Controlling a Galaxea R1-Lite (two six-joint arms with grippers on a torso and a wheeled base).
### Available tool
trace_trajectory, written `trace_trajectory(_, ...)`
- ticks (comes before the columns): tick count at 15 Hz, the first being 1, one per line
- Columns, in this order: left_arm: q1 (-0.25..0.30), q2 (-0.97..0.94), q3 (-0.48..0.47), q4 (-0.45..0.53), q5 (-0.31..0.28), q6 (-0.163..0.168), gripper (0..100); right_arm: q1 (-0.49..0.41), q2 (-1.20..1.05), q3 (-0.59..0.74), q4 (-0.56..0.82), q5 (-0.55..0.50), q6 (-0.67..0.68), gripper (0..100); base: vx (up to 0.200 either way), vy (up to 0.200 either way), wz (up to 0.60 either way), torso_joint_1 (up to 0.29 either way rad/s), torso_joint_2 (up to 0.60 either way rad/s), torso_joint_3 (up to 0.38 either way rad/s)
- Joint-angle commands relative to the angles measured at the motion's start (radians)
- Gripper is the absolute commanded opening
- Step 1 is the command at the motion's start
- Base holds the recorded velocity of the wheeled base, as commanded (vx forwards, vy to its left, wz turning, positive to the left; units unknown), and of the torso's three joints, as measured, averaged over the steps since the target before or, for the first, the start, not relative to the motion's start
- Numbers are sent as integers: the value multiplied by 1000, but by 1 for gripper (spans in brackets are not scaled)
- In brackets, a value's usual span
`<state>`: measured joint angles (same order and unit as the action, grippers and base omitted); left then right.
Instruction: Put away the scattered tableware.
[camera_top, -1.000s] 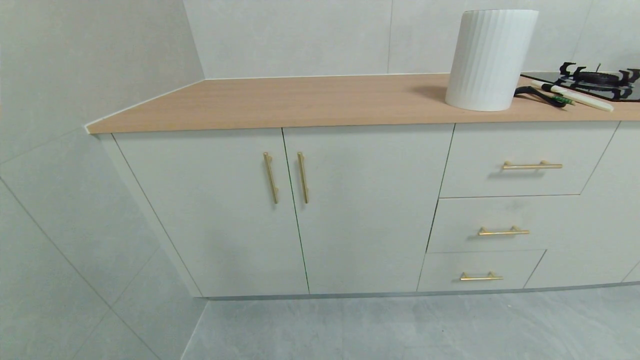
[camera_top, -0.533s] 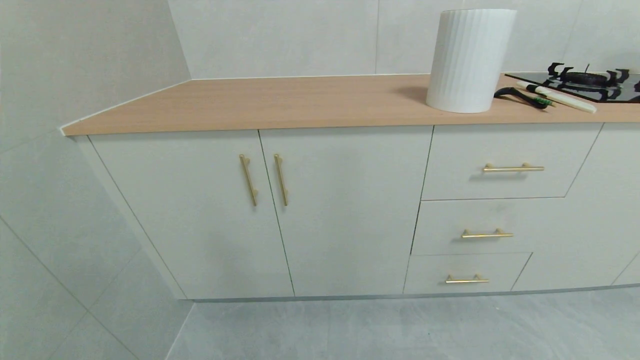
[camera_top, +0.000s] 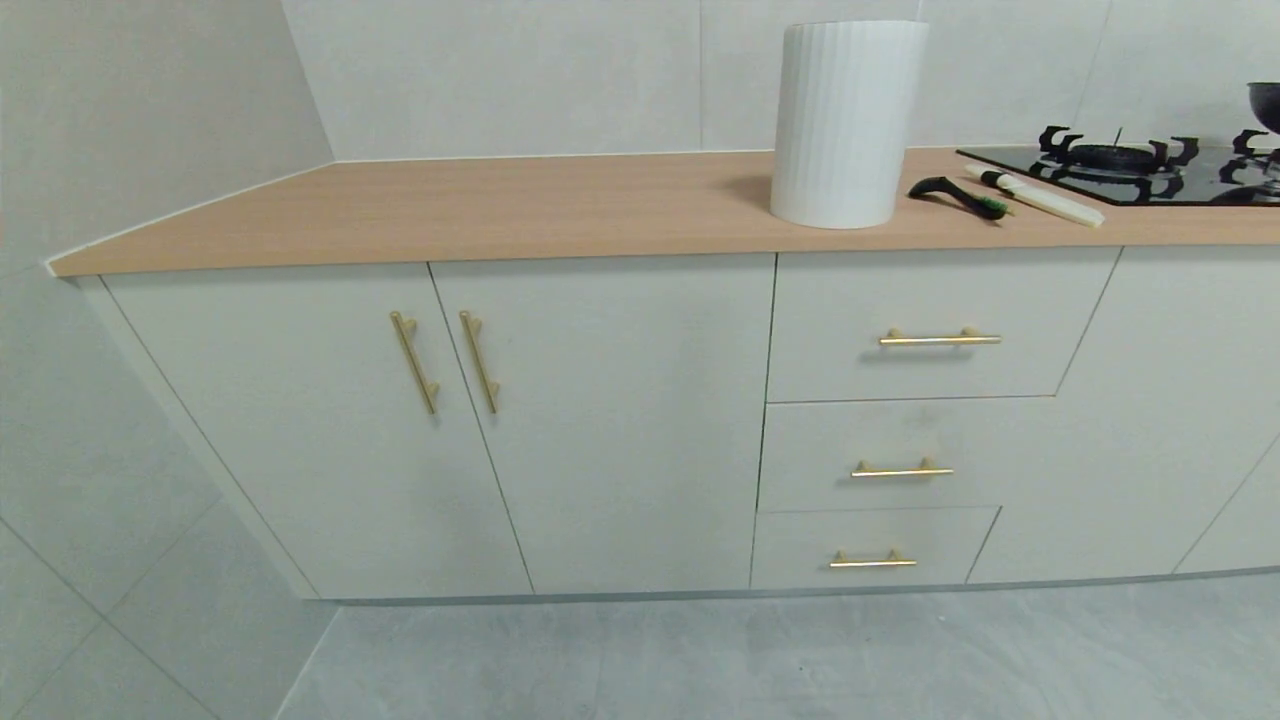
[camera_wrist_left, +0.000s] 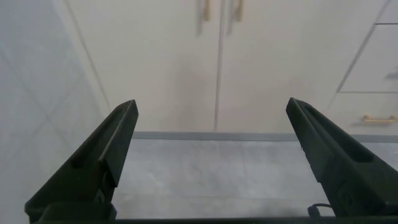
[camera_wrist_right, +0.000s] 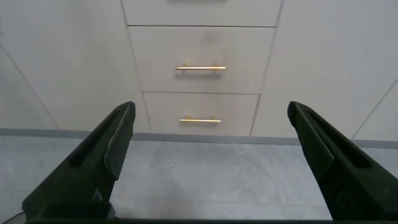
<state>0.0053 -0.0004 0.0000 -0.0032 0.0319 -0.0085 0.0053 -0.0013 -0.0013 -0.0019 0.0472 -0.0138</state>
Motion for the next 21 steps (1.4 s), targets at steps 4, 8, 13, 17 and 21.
trace_trajectory(4,1,0,0,0,0,-1,100,1,1,1,-1,0,0,100,0,-50,0,1,2,2)
trace_trajectory(8,1,0,0,0,0,-1,100,1,1,1,-1,0,0,100,0,0,0,0,0,0)
trace_trajectory(13,1,0,0,0,0,1,100,-1,1,1,-1,0,0,100,120,0,0,0,1,1)
trace_trajectory(17,1,0,0,0,0,1,100,1,1,1,-1,0,0,100,200,0,0,2,6,5)
trace_trajectory(21,1,0,0,0,0,1,100,1,1,1,-1,-4,0,100,100,0,0,2,1,0)
